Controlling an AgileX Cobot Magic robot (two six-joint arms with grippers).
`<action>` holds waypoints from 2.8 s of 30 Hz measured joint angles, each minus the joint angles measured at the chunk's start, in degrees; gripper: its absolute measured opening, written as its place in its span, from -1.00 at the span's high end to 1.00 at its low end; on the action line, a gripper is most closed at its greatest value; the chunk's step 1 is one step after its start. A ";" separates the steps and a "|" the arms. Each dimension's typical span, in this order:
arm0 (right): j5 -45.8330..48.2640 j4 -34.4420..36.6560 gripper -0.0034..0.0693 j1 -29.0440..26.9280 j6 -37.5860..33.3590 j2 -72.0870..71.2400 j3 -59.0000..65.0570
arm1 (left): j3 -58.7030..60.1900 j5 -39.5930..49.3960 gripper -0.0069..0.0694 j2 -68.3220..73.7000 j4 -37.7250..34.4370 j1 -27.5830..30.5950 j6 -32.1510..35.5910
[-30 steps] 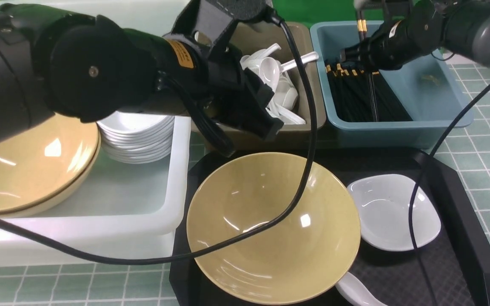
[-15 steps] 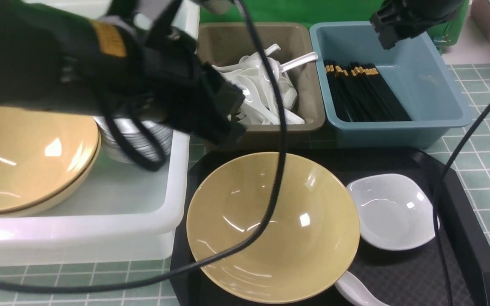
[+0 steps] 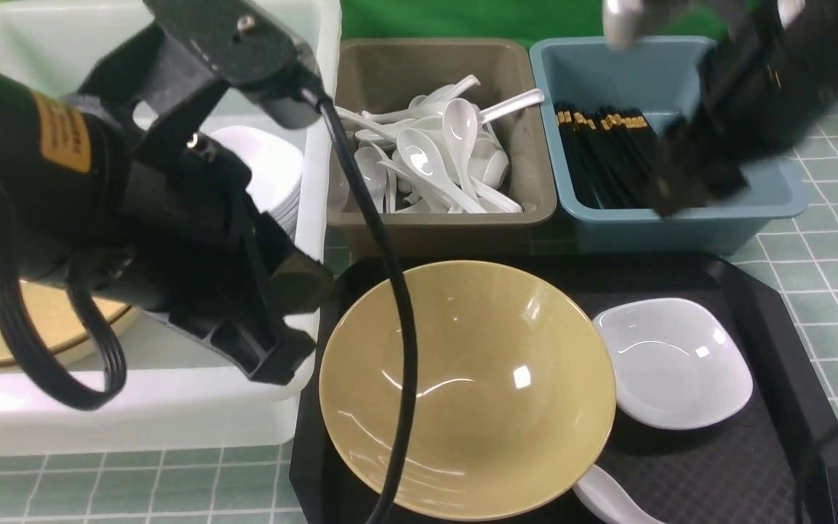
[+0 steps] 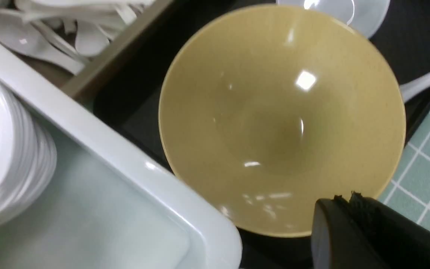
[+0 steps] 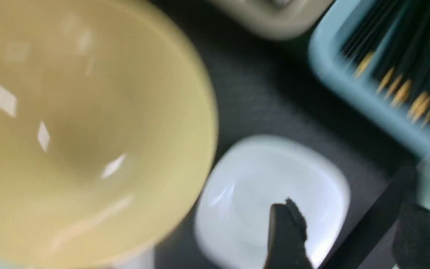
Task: On blue table put chopsticks spoon bowls plates into blue grey white boxes.
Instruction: 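Grasp the large bowl on the tray by its rim, then place the tan bowl onto the bowl stack in the left bin with the left gripper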
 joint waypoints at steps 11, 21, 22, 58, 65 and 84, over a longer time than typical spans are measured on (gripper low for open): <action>-0.81 -0.23 -0.23 -0.01 3.14 -15.84 19.65 | 0.00 -1.01 0.81 5.31 -0.11 0.00 -1.79; -1.60 -0.11 -0.23 -0.01 3.83 -24.07 29.85 | -10.89 1.46 0.79 22.31 -0.11 0.00 -4.47; -1.75 -0.05 -0.23 -0.01 3.83 -24.63 30.02 | -13.12 2.32 0.75 24.20 -0.04 0.00 -4.66; -5.83 0.17 -0.16 -0.01 2.81 -30.98 30.03 | -32.03 8.18 0.01 55.42 0.54 6.37 0.73; -7.61 0.34 0.36 -0.01 2.29 -30.98 30.03 | -32.09 10.71 0.63 54.92 -2.04 6.53 -0.02; -8.91 15.22 0.80 2.71 -12.69 -25.16 10.23 | -31.11 11.47 0.80 30.73 -15.61 19.25 -1.79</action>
